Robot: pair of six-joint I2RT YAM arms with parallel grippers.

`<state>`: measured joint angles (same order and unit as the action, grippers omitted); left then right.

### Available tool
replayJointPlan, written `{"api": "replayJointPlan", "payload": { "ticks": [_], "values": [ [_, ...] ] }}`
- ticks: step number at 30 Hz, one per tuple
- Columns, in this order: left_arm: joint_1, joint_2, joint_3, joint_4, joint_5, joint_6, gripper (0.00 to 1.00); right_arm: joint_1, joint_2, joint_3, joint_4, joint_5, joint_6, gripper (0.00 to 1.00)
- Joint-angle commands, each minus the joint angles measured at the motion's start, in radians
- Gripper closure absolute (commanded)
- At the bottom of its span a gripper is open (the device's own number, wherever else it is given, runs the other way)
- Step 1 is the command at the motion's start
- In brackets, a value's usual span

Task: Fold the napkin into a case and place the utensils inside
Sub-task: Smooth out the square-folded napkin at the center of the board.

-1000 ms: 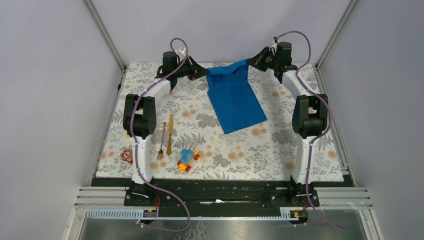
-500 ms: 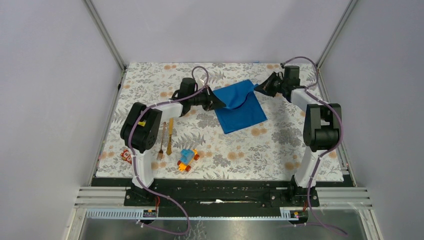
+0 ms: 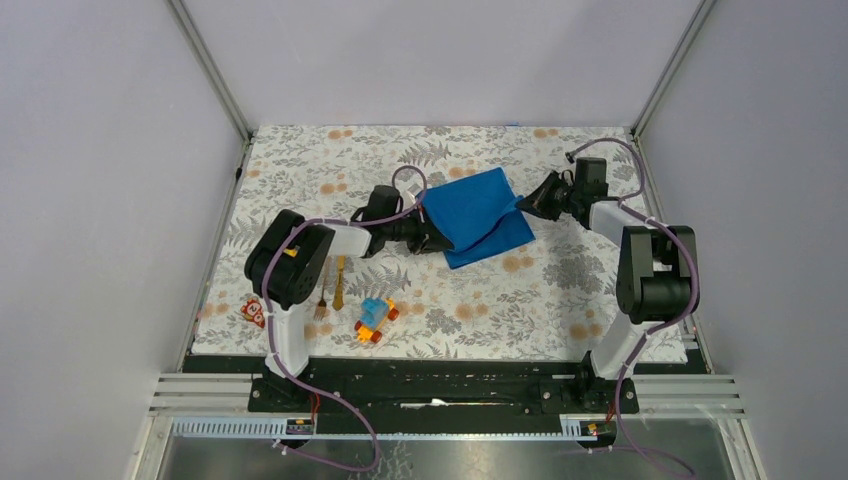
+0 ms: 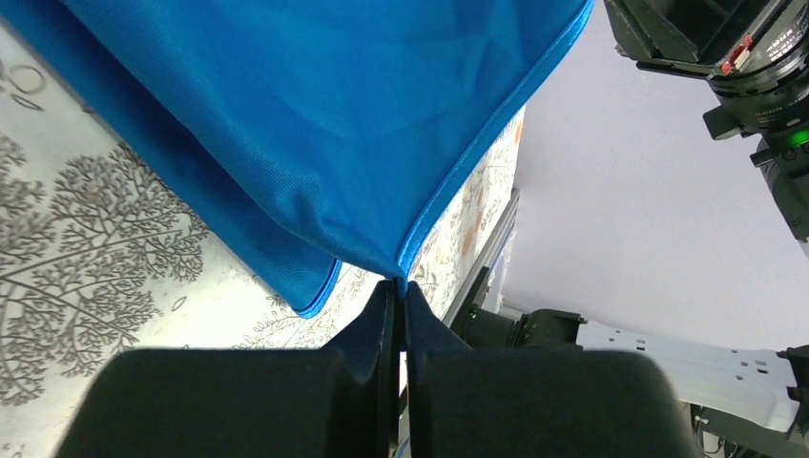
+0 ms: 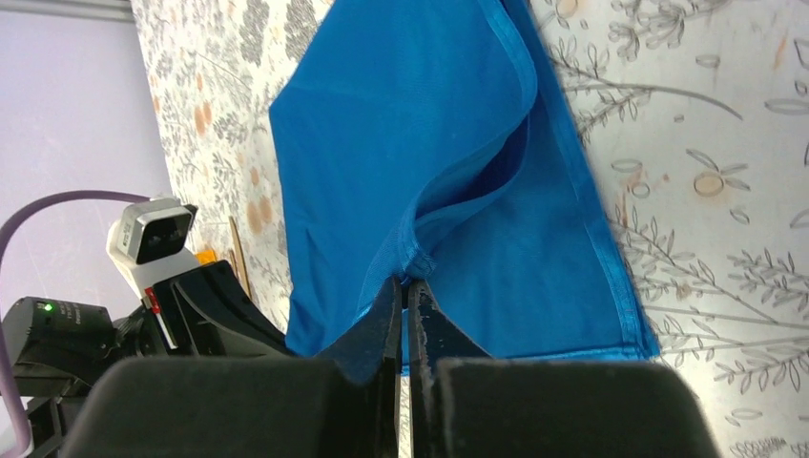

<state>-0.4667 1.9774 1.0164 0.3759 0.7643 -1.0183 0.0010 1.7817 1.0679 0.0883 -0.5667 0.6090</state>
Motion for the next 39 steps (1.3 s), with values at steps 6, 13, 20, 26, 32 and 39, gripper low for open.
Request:
{"api": "replayJointPlan", "payload": {
  "ticks": [6,13,20,26,32,39],
  "values": [
    [-0.034,-0.053,-0.053,0.087,-0.008,0.008,0.99,0.005,-0.083,-0.066,0.005,0.005,-0.053,1.0],
    [-0.064,-0.015,-0.063,0.099,0.015,0.005,0.93,-0.021,-0.085,-0.081,-0.011,0.043,-0.056,1.0],
    [-0.086,0.007,-0.067,0.117,0.033,-0.003,0.87,-0.034,-0.07,-0.09,-0.031,0.067,-0.073,1.0],
    [-0.1,0.018,-0.075,0.121,0.045,0.003,0.82,-0.034,-0.067,-0.085,-0.067,0.087,-0.09,1.0],
    [-0.101,-0.052,-0.111,0.051,0.04,0.048,0.49,-0.033,-0.069,-0.066,-0.139,0.115,-0.114,1.0],
    [-0.054,-0.144,-0.109,-0.129,0.041,0.135,0.4,-0.034,-0.065,-0.026,-0.277,0.18,-0.173,0.84]
  ]
}}
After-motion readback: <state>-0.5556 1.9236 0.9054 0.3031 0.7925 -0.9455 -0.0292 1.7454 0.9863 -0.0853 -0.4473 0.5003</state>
